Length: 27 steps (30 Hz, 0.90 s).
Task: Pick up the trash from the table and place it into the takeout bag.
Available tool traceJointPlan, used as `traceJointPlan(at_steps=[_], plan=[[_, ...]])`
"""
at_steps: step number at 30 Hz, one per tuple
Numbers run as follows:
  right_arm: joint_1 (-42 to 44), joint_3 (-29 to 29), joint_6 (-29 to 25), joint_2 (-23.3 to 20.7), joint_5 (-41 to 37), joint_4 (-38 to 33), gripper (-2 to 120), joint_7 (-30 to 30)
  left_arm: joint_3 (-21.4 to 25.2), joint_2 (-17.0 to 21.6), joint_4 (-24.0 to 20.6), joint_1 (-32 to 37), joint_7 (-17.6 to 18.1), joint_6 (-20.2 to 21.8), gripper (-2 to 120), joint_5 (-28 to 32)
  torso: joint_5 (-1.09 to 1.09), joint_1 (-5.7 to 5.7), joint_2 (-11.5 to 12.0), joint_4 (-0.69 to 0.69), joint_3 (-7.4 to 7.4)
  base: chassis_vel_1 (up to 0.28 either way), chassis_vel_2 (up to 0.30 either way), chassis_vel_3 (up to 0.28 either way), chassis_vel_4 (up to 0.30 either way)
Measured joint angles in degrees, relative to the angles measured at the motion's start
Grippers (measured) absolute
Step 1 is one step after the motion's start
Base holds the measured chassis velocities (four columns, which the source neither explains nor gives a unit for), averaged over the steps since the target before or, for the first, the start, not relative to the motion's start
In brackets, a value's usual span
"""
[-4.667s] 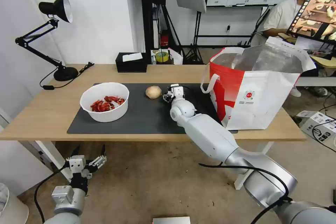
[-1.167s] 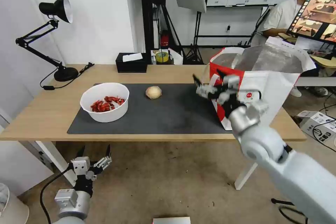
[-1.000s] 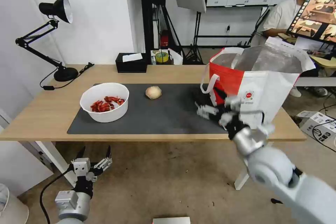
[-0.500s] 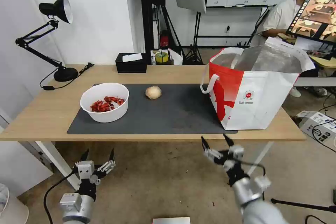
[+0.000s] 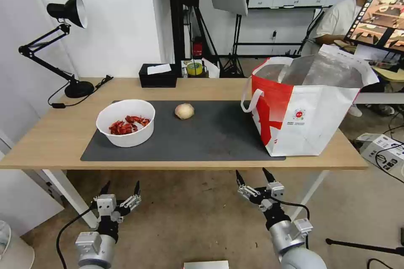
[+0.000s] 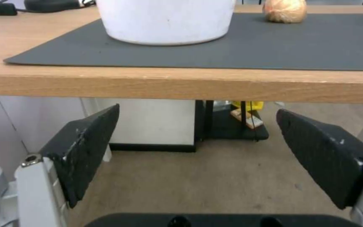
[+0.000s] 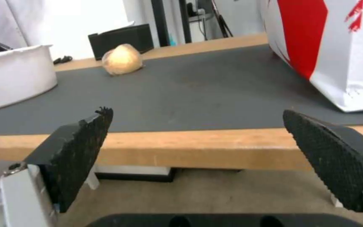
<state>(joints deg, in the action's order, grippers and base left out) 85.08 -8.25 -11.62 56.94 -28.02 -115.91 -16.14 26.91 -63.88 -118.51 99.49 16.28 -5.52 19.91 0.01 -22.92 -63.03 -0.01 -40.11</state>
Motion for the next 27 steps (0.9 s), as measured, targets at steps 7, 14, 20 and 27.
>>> traceJointPlan(at_steps=[7, 14, 20, 27], plan=[[-8.56, 4.65, 2.41, -3.12, -3.74, 0.55, 100, -0.52, -0.18, 0.24, 0.25, -0.44, 0.00, -0.07, 100, 0.00, 0.00, -0.01, 0.00, 0.02, 0.00, 0.000, 0.000, 0.000, 0.000], [-20.51, 11.60, 3.30, -5.80, -6.17, 3.29, 100, 0.42, -0.16, 0.25, 0.78, -0.77, 0.04, -0.13, 100, 0.01, -0.01, -0.01, 0.01, 0.01, -0.01, 0.000, 0.000, 0.000, 0.000], [-37.53, 20.85, 5.09, -5.00, -10.96, 9.43, 100, -0.05, 0.47, -0.01, 1.05, -0.64, 0.20, -0.14, 100, -0.13, -0.01, -0.01, 0.01, 0.01, -0.01, 0.000, 0.000, 0.000, 0.000], [-54.34, 29.67, 6.88, 0.99, -14.56, 20.29, 100, -0.96, 1.59, -0.09, 0.86, 0.11, 0.25, -0.26, 100, -0.14, -0.02, -0.01, 0.01, 0.02, -0.01, 0.000, 0.000, 0.000, 0.000]])
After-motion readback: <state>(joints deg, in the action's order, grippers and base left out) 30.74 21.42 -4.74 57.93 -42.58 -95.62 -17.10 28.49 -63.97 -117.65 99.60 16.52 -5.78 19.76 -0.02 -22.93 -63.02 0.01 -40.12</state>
